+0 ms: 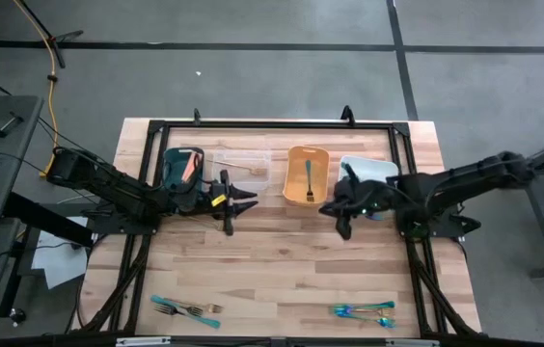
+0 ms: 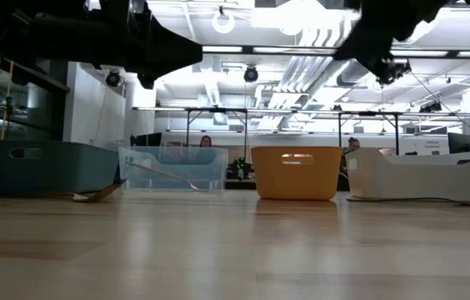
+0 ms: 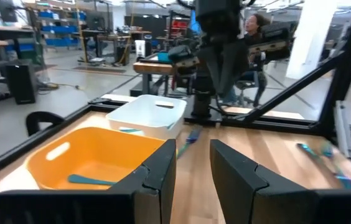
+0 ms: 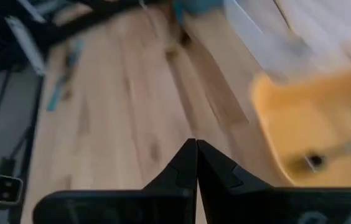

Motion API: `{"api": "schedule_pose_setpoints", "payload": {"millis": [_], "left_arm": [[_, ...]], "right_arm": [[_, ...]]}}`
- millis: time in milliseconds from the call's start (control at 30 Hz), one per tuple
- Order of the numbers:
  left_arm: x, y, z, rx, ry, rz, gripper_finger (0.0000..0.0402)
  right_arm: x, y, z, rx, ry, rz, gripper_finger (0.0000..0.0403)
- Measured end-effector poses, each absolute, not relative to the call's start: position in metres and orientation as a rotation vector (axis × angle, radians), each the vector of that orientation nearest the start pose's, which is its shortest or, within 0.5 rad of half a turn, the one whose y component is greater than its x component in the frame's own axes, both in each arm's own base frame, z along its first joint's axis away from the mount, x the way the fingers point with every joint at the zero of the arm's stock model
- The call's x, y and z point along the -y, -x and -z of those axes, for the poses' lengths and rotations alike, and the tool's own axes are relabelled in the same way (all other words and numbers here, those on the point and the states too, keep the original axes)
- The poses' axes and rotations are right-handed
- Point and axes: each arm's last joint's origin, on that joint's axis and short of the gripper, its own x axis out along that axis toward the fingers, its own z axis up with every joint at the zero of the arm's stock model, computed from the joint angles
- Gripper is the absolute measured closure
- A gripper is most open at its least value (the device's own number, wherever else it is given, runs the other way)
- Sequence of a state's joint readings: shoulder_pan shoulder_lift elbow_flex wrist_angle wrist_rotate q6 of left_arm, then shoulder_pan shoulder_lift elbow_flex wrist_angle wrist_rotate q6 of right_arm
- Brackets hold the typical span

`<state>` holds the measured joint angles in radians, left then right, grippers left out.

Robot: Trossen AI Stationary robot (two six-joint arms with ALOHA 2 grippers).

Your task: Sort silverware by color (type)

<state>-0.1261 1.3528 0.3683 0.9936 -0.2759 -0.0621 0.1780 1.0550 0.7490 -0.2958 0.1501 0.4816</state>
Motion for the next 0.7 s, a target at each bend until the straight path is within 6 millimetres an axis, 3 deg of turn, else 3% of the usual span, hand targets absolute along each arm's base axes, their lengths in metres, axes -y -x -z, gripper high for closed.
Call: {"api": "schedule_pose_setpoints", "payload": {"millis": [267, 500, 700], "left_arm": [[0.024, -0.243, -0.191, 0.012, 0.068, -0.126, 0.0309], [0.025, -0.243, -0.189, -0.007, 0.049, -0.107, 0.0309], [0.032, -0.243, -0.19, -0.098, -0.013, -0.079, 0.0301]], "right_arm": [[-0.055, -0.245, -0.252, -0.498, -0.236, 0.061, 0.0402], [-0.054, -0.264, -0.23, -0.527, -0.149, 0.17, 0.0402], [-0.051, -0.269, -0.223, -0.532, -0.087, 0.245, 0.0402]]}}
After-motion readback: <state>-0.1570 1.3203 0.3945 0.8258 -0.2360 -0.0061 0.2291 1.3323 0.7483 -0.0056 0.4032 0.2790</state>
